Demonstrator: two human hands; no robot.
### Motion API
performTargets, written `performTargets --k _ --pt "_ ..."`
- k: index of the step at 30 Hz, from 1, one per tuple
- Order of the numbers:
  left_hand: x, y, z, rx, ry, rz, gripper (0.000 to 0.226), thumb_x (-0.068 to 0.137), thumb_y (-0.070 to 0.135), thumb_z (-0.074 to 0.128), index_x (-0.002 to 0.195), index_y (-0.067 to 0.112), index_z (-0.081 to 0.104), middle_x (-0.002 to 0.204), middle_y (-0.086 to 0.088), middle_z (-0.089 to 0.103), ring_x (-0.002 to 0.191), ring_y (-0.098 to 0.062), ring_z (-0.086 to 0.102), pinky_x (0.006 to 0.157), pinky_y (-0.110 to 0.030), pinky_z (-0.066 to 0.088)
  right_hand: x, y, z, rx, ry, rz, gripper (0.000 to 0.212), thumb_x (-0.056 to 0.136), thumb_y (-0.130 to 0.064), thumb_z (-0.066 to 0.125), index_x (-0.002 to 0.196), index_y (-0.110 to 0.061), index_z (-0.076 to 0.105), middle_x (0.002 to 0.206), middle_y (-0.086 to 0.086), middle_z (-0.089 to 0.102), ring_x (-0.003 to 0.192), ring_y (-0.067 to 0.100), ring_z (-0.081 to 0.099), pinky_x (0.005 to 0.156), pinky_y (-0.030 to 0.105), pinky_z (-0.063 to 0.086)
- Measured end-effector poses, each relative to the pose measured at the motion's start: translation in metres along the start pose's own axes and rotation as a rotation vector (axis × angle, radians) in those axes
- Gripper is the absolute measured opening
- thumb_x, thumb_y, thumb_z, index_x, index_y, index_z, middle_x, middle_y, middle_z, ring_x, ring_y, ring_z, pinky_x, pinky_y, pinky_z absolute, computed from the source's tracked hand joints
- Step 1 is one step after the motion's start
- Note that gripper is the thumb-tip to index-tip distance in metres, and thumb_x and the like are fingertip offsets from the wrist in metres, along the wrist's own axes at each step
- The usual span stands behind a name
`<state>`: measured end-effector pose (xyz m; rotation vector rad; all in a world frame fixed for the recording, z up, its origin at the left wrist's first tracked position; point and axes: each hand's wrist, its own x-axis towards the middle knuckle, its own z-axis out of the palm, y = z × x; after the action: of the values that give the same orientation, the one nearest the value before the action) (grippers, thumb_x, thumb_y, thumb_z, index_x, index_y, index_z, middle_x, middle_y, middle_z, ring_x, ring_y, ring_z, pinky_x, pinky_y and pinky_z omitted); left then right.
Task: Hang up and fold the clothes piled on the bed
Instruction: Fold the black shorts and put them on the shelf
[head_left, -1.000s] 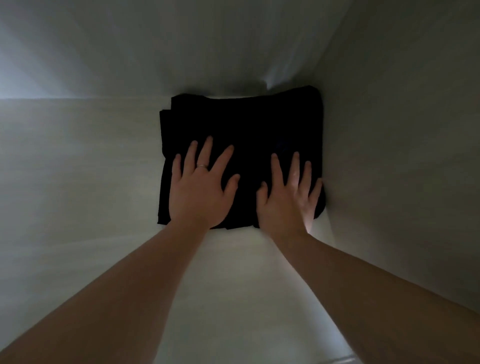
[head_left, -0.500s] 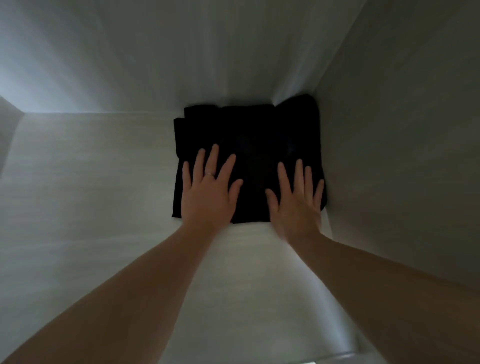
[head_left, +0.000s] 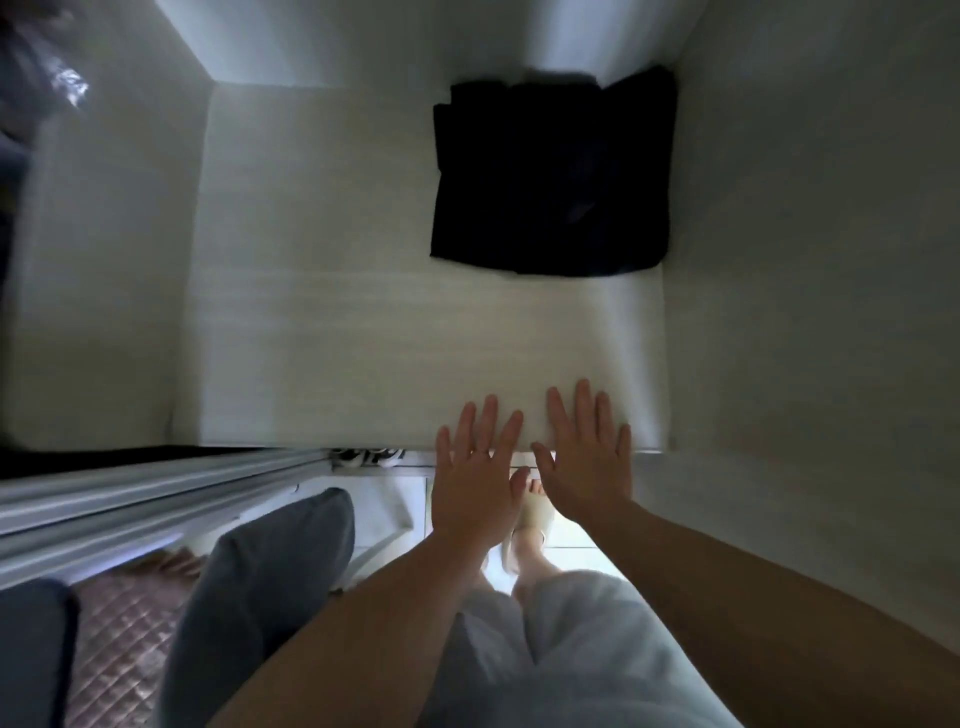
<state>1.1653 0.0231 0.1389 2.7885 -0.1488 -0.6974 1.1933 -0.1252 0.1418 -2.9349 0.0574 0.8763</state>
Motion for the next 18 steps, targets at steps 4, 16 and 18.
performTargets --k 4,16,18 --pt "-0.045 0.011 -0.018 -0.021 -0.224 -0.102 0.064 0.105 0.056 0.027 0.161 0.036 0.004 0.168 0.002 -0.016 0.155 -0.023 -0.014 0.124 -0.05 0.001 -0.045 0.006 -0.009 0.01 -0.21 -0.02 0.066 0.104 -0.058 0.023 0.158 -0.039 -0.009 0.167 -0.002 -0.022 0.155 0.027 -0.012 0.122 0.056 0.004" --pt "-0.167 0.045 -0.037 -0.056 0.055 -0.275 0.065 0.102 0.062 0.022 0.159 0.04 0.002 0.168 0.004 -0.016 0.155 -0.025 -0.01 0.123 -0.052 0.002 -0.138 0.041 -0.041 -0.133 -0.047 -0.372 0.065 0.103 -0.06 0.017 0.158 -0.039 -0.01 0.167 -0.004 -0.019 0.154 0.027 -0.014 0.121 0.055 -0.002" --pt "-0.184 0.06 -0.032 -0.101 0.162 -0.352 0.065 0.1 0.065 0.019 0.159 0.041 0.002 0.168 0.005 -0.014 0.155 -0.025 -0.009 0.124 -0.054 0.004 -0.147 0.054 -0.049 -0.177 -0.005 -0.451 0.065 0.103 -0.06 0.014 0.158 -0.038 -0.011 0.167 -0.004 -0.019 0.154 0.028 -0.015 0.121 0.055 -0.003"
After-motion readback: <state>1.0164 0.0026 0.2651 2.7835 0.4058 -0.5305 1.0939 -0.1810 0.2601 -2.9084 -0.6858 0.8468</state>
